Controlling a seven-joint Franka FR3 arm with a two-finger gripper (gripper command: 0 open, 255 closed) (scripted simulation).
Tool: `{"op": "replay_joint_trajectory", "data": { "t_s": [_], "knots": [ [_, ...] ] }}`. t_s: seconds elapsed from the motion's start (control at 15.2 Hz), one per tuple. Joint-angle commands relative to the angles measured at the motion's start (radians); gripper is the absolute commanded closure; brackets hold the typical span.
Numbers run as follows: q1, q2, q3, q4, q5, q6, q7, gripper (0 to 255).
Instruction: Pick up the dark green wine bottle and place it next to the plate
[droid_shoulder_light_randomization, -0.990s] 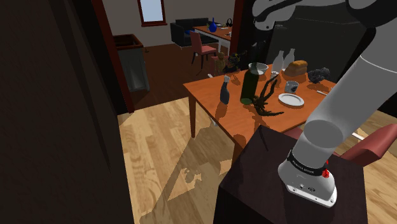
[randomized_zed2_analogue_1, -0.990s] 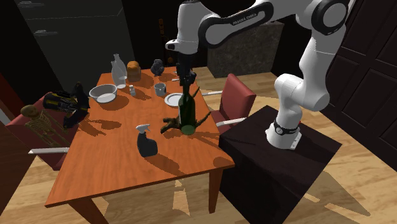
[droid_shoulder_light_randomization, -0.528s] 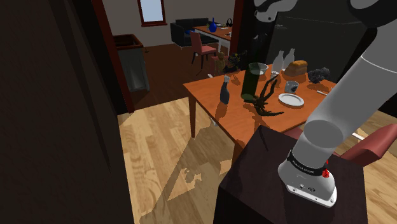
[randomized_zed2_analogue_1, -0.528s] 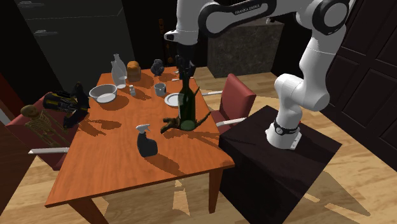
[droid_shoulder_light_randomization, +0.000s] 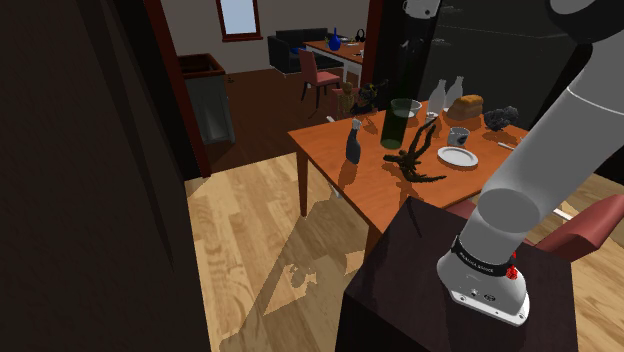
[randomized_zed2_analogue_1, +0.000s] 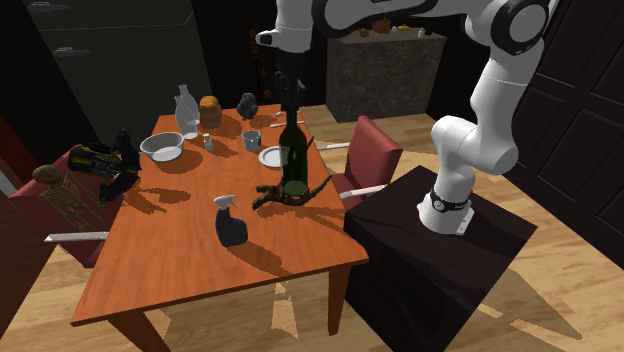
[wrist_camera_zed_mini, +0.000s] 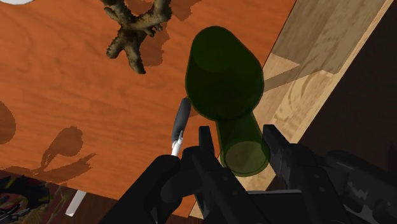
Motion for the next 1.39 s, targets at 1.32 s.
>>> {"op": "replay_joint_trajectory", "data": {
  "t_s": [1.32],
  "knots": [
    [-0.004,0.104,-0.02,0.408,0.053,-0.317,-0.037,255]
  ]
}}
